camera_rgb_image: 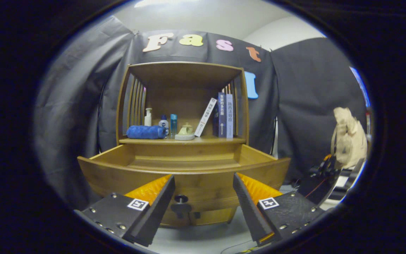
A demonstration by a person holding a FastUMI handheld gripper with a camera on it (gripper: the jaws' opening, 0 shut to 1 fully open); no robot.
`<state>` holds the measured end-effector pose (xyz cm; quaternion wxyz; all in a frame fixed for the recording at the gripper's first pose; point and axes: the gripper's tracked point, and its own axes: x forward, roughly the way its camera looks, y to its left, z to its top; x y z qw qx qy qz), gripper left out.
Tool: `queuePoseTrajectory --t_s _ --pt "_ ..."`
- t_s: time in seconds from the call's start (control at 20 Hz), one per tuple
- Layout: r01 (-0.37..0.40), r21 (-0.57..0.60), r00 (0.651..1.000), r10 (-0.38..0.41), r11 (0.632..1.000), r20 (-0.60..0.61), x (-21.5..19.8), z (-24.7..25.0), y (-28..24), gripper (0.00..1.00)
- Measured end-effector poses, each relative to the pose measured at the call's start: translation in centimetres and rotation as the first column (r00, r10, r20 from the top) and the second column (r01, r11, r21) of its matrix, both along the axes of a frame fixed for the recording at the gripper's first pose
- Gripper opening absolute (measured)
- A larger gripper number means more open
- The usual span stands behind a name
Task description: Pull open the drawer, take out the items inside it, and place them on the countertop above the cabinet.
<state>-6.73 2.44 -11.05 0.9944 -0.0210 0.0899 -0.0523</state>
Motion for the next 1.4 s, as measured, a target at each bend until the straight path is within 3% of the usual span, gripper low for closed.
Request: queuePoseTrajectory --t_s 0.2,0.5,0.55,0.65,1.0,1.4 --pt "-0.032 -0.042 0.999 0.031 0.999 -0.039 1.0 -2.3 1.0 0.98" --pt "-0.132 0.031 0.990 0.133 0.991 -0.053 3.2 -5.5 3.8 0.98" --pt "-0.134 0.030 0.991 0.134 0.990 0.027 2.5 -3.8 3.8 0.98" --pt "-0.134 0.043 0.991 0.133 0.990 0.033 3.7 -4.5 3.6 0.99" --pt "-0.160 0.032 0.987 0.160 0.987 0.011 6.7 -4.7 3.5 0.99" --pt "-0.132 0.069 0.991 0.133 0.989 -0.004 13.5 -5.2 5.3 0.99"
